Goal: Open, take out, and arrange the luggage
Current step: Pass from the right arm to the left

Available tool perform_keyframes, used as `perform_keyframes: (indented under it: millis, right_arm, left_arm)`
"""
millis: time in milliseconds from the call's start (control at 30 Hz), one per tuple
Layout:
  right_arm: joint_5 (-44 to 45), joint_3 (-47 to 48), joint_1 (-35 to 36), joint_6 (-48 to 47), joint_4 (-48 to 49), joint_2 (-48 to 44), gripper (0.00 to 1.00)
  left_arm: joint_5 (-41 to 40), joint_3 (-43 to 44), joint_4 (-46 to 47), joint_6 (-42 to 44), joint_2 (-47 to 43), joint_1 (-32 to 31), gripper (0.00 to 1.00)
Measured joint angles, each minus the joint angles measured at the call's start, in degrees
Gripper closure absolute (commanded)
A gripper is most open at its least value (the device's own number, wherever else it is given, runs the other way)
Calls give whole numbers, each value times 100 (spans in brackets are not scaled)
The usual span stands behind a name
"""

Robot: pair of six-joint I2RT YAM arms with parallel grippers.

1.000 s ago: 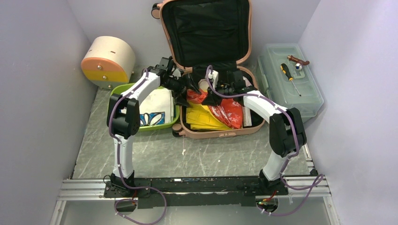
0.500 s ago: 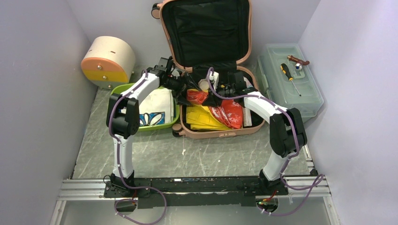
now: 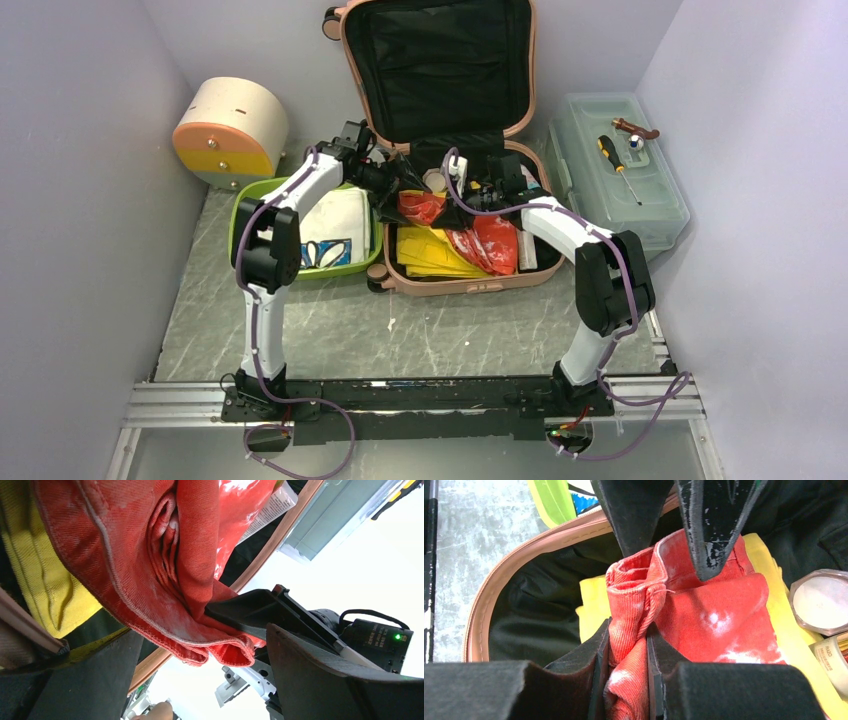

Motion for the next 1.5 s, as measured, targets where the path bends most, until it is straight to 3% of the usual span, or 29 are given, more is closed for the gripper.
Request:
perform_keyframes:
  millis: [1200, 1267, 1367, 1400, 1433, 1467, 1500]
  right_arm:
    - [345, -186, 203, -140, 42, -190, 96]
    - [358, -186, 208, -140, 42, -190, 88]
    - [358, -186, 205, -142, 35, -192, 60]
    - [358, -186, 208, -146, 24, -197, 48]
    - [358, -186, 208, -131, 0, -201, 17]
    - [356, -186, 212, -140, -35, -227, 2]
    - [361, -186, 212, -101, -105, -258, 0]
  left_arm:
    - [55, 656, -505, -61, 476, -44, 1]
    - [85, 656, -501, -59, 481, -46, 1]
    - [221, 621, -424, -42, 511, -39, 2]
    - [269, 603, -396, -37, 511, -35, 6]
    - [323, 581, -361, -35, 511, -26, 12]
    - [356, 562, -339, -28, 511, -22, 15]
    - [372, 540, -334, -13, 511, -22, 17]
